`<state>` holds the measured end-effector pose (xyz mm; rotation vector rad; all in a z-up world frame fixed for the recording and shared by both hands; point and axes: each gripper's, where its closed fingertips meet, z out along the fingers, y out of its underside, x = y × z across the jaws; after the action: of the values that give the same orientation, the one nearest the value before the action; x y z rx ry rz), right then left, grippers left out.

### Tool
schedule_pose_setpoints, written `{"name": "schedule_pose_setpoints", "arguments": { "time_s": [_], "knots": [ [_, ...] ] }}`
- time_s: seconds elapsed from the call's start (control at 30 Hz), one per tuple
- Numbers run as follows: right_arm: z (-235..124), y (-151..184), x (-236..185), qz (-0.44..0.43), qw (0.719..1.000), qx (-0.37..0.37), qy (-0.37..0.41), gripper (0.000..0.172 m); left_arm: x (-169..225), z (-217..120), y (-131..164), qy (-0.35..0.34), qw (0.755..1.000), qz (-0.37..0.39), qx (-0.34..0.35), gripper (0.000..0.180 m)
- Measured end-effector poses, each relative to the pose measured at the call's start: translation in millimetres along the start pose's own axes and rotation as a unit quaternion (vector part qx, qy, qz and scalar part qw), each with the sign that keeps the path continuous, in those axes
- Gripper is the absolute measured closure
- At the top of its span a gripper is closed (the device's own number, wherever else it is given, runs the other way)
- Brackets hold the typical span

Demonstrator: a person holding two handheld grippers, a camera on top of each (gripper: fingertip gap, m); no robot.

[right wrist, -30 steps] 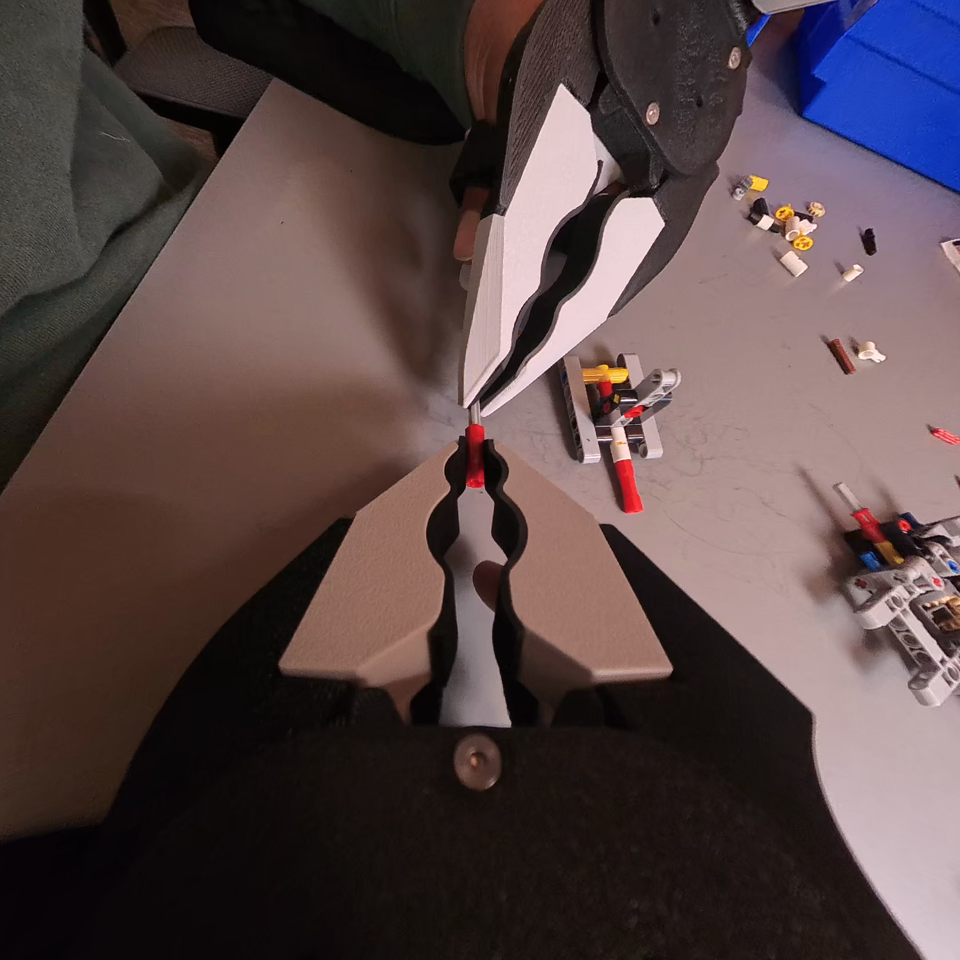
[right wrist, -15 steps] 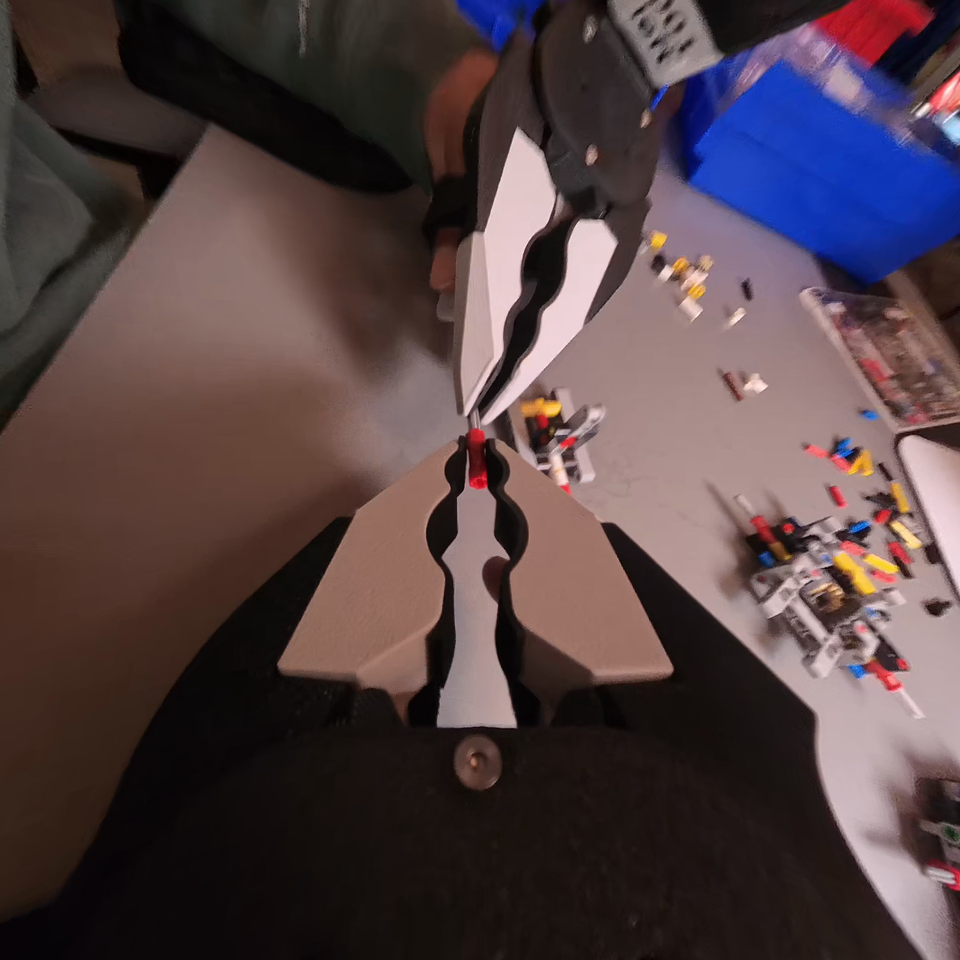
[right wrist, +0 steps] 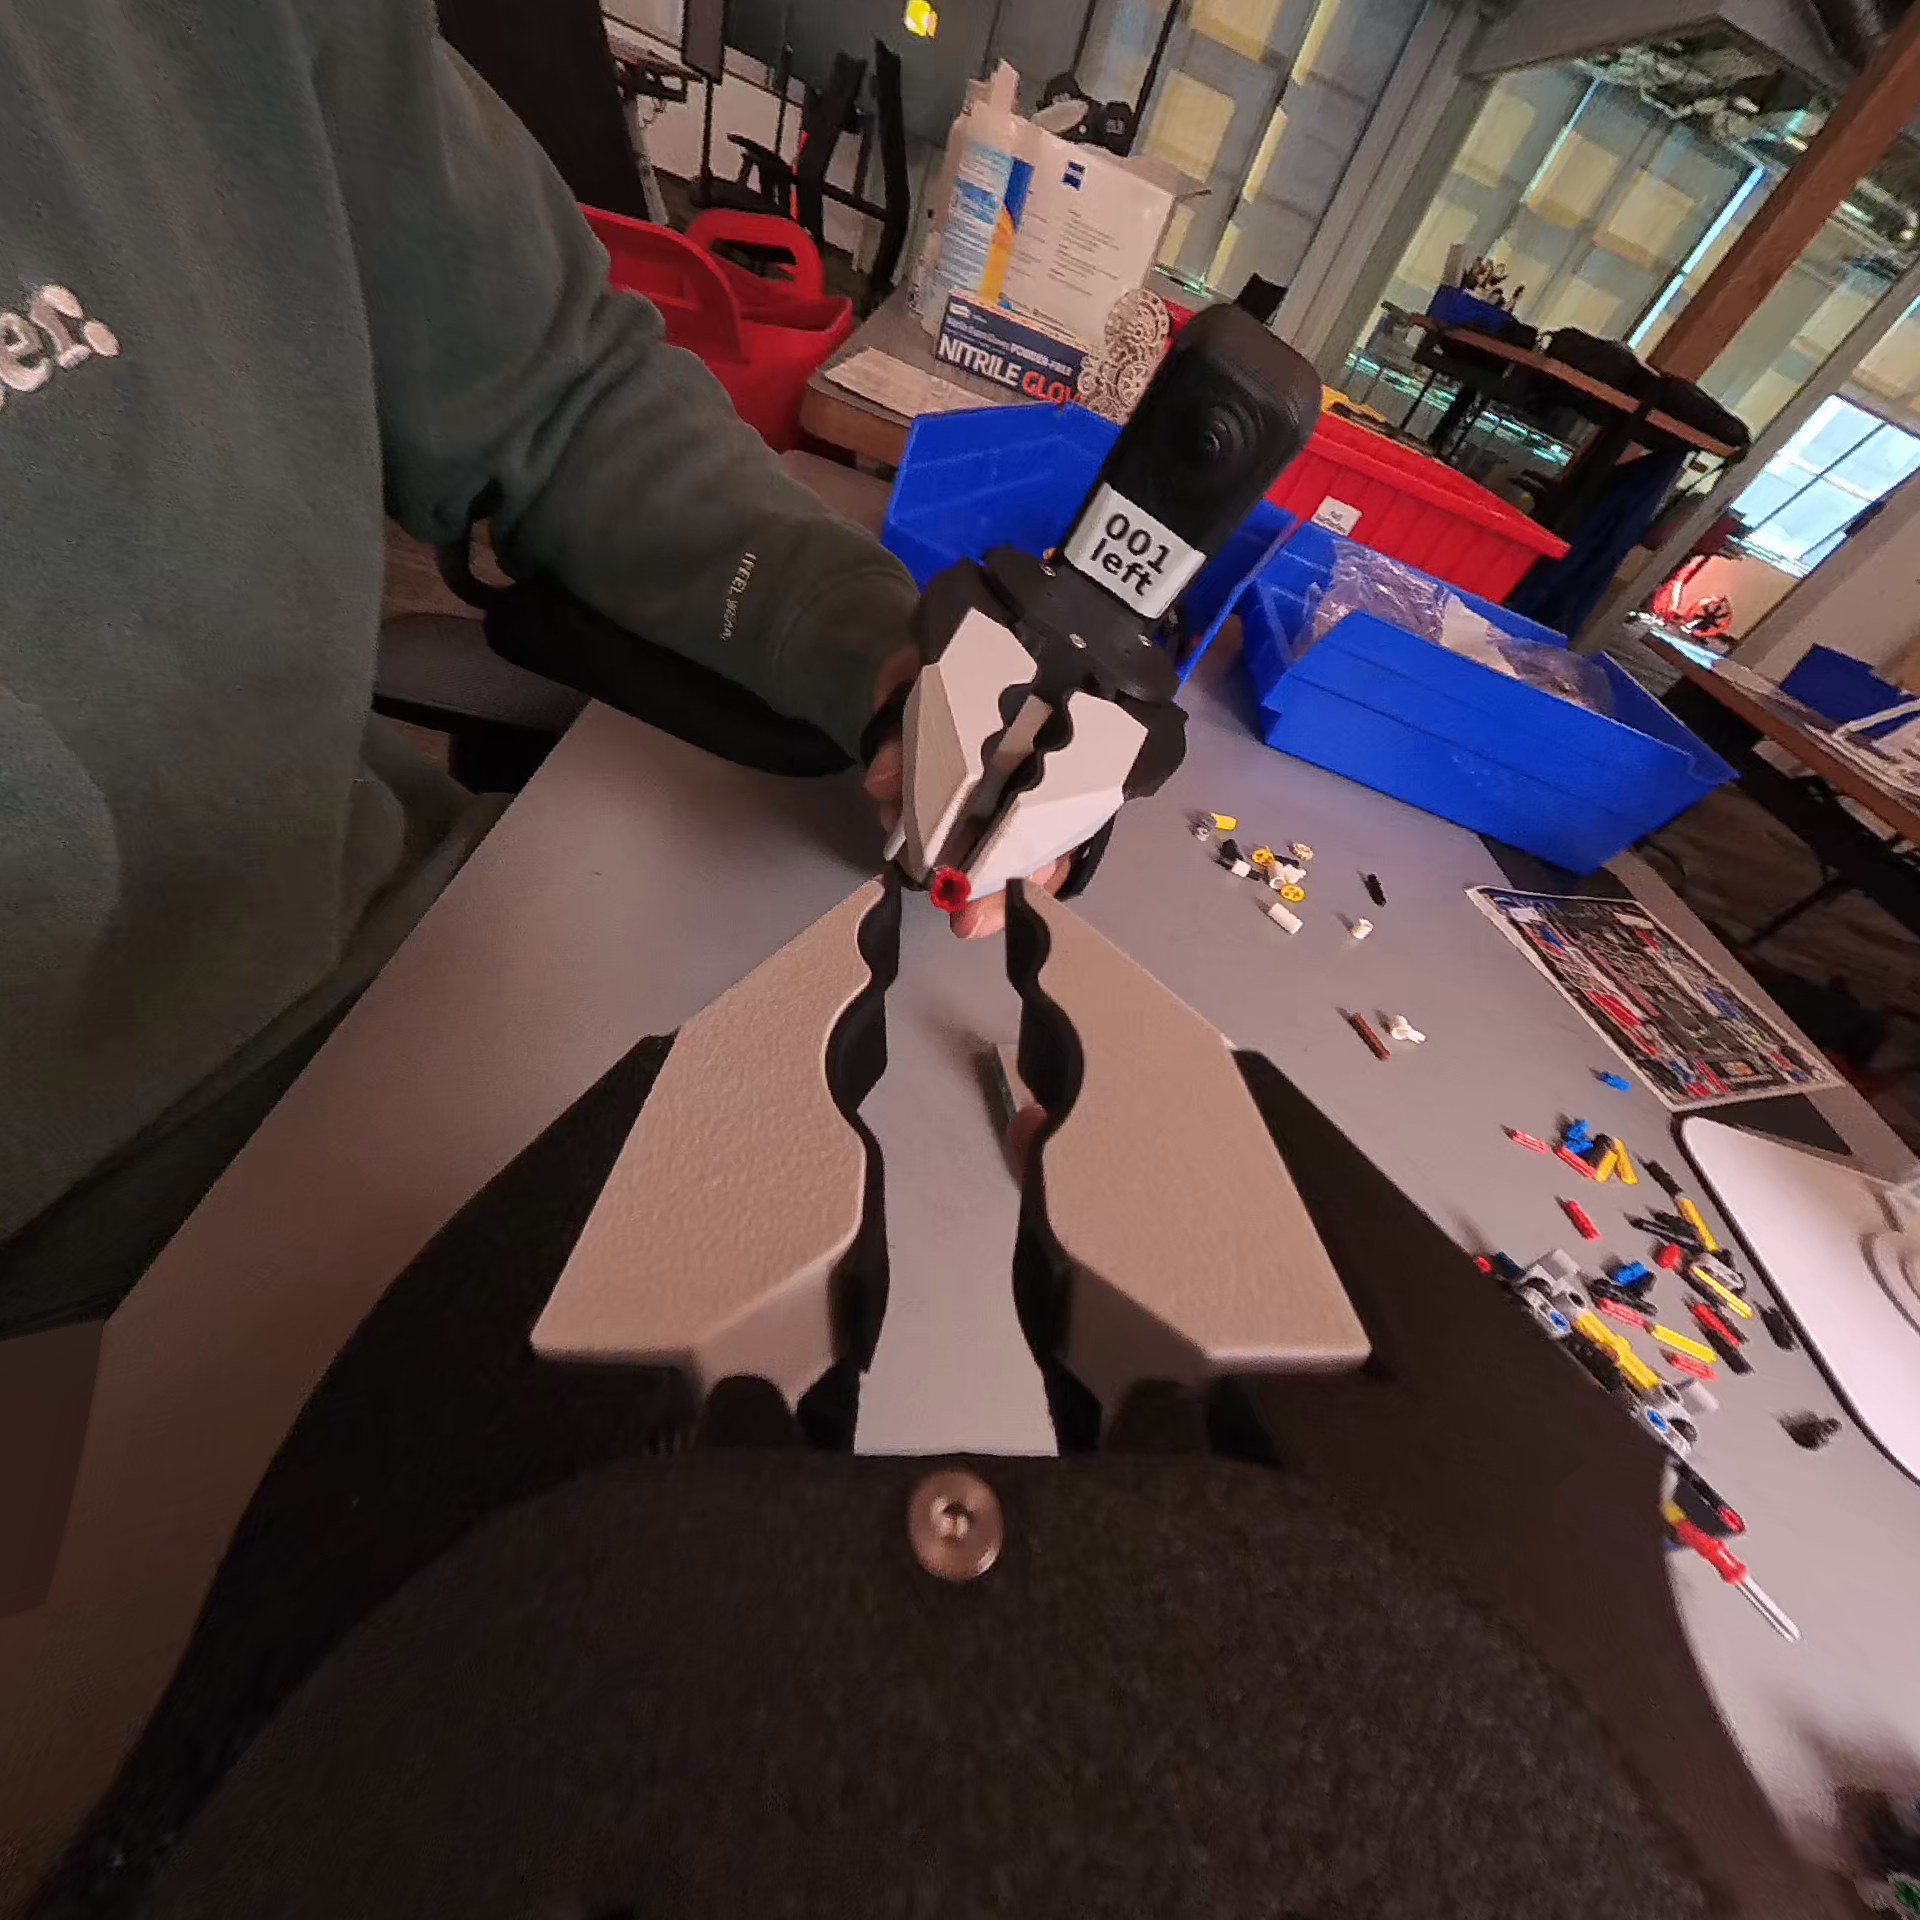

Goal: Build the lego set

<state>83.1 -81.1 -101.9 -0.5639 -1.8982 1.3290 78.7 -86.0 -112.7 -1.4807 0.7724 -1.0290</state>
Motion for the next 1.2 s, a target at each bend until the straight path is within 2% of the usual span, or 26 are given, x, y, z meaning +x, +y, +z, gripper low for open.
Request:
{"name": "schedule_pose_setpoints", "arguments": {
  "time_s": [0.17, 0.6, 0.73, 0.93, 1.03, 1.2],
  "knots": [
    [1.0, 1.7, -3.1, -0.008, 1.000, -0.009, -0.004, 0.167, -0.7, 2.4, 4.8, 0.002, 1.000, -0.007, -0.010, 0.178],
    [4.4, 20.1, 5.9, 0.033, 0.999, -0.026, -0.004, 0.167, -13.5, -1.5, 10.3, -0.037, 0.998, -0.033, -0.035, 0.178],
    [2.6, 17.8, 17.6, 0.080, 0.997, 0.009, 0.007, 0.167, -21.6, -4.8, 2.1, -0.066, 0.997, -0.032, -0.010, 0.178],
    [-9.2, 2.9, 36.5, 0.199, 0.973, 0.118, -0.004, 0.167, -29.3, -10.1, -23.6, -0.134, 0.990, 0.033, 0.028, 0.166],
    [-8.3, 1.6, 39.8, 0.230, 0.963, 0.139, -0.013, 0.167, -28.8, -8.5, -30.5, -0.158, 0.985, 0.068, 0.021, 0.167],
    [-2.2, 2.1, 39.9, 0.233, 0.962, 0.139, -0.011, 0.167, -31.3, -8.4, -24.3, -0.184, 0.977, 0.103, -0.014, 0.178]
  ]
}}
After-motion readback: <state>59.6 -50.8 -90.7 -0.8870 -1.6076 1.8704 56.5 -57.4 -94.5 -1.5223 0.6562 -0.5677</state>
